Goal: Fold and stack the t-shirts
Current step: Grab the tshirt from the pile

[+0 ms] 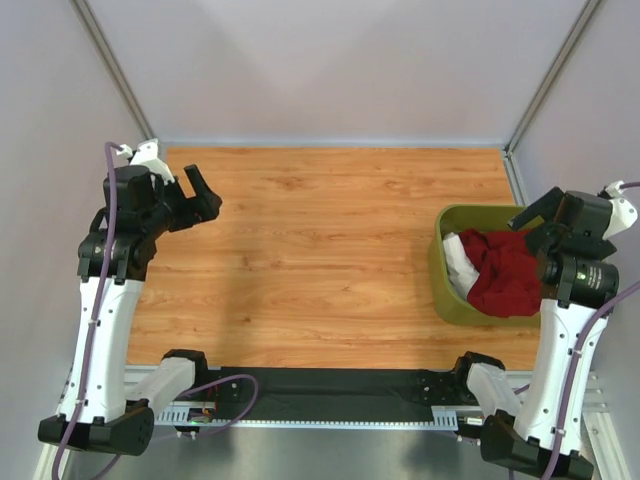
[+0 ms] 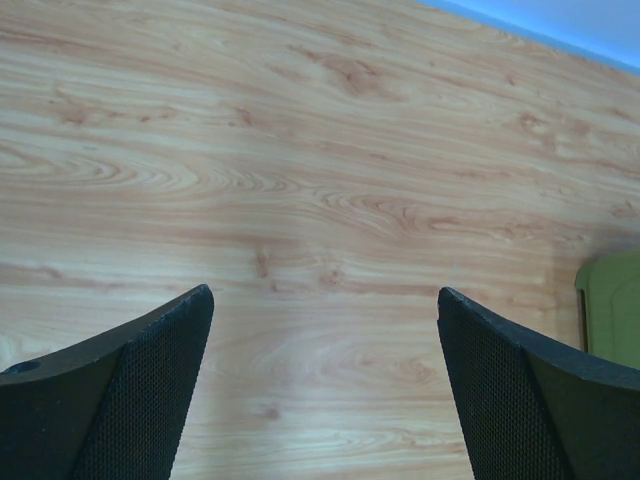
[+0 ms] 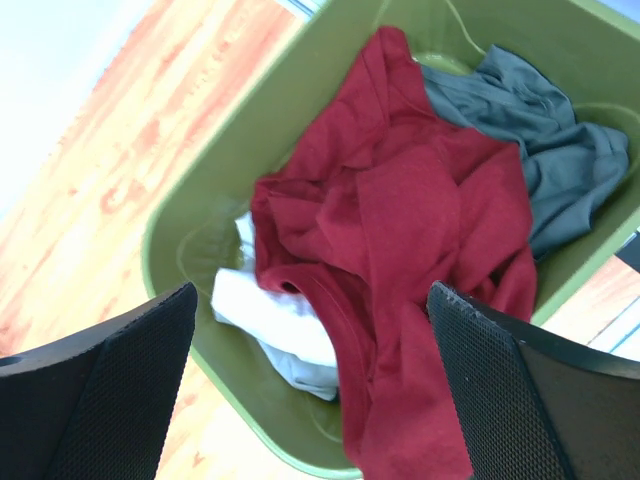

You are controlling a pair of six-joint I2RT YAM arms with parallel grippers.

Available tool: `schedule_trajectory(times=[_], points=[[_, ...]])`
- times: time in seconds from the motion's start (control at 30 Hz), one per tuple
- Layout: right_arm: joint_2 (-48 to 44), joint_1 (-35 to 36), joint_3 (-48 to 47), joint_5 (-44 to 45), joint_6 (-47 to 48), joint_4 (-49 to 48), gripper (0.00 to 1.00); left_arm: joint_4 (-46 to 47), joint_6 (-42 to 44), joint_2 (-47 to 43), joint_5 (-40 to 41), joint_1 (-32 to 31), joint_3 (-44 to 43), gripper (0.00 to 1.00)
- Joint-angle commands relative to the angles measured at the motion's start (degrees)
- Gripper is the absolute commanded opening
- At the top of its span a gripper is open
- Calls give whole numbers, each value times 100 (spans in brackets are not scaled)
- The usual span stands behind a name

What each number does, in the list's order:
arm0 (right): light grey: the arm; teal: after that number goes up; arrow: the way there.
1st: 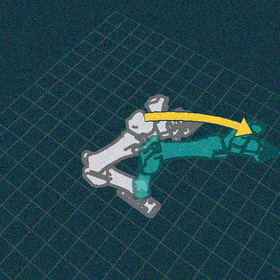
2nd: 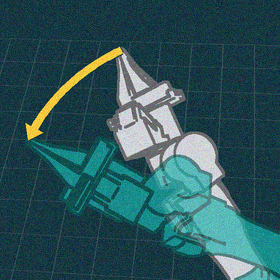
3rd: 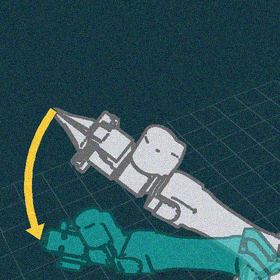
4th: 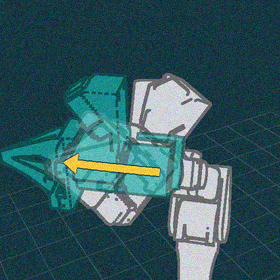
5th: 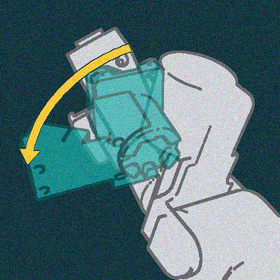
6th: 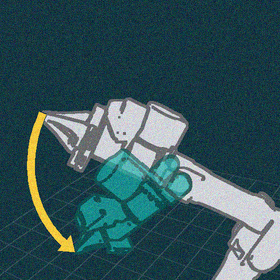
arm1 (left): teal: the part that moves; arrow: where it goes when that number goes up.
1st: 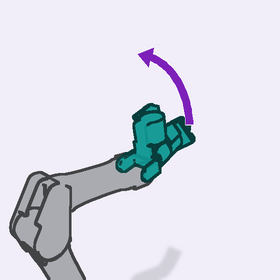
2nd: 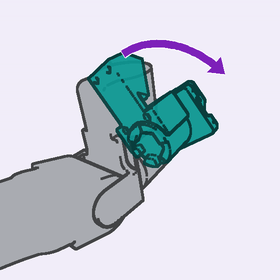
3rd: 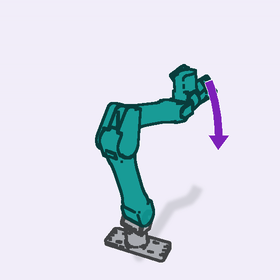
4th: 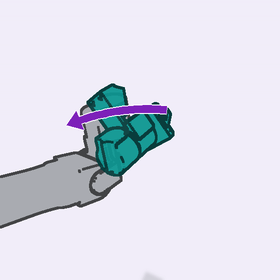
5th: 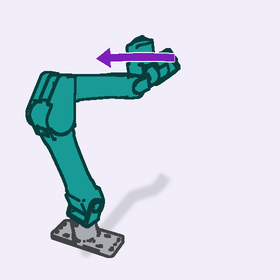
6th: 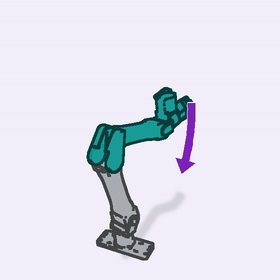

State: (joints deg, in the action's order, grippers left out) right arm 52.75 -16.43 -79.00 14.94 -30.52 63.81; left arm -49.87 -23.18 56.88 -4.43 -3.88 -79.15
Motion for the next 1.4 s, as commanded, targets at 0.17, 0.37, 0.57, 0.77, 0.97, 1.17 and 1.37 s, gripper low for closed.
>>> schedule_trajectory(times=[0.17,0.37,0.57,0.77,0.97,1.17,1.37], points=[[-178,-27,868,500,-173,158,100,487,420,95,-1315,19,445,100],[-2,-370,1782,-25,-638,-263,98,522,455,156,-1332,19,726,99],[-90,-546,2433,9,-578,-940,88,627,358,393,-1763,19,911,100],[253,-537,2862,-106,-437,-1659,76,627,454,490,-1605,19,955,100],[630,-537,2953,18,142,-2408,86,592,516,622,-1658,19,797,100],[1341,-546,2838,-79,398,-2970,63,601,455,719,-1702,19,814,100],[1747,-546,1944,-263,1021,-3060,0,549,586,728,-1588,19,665,100]])
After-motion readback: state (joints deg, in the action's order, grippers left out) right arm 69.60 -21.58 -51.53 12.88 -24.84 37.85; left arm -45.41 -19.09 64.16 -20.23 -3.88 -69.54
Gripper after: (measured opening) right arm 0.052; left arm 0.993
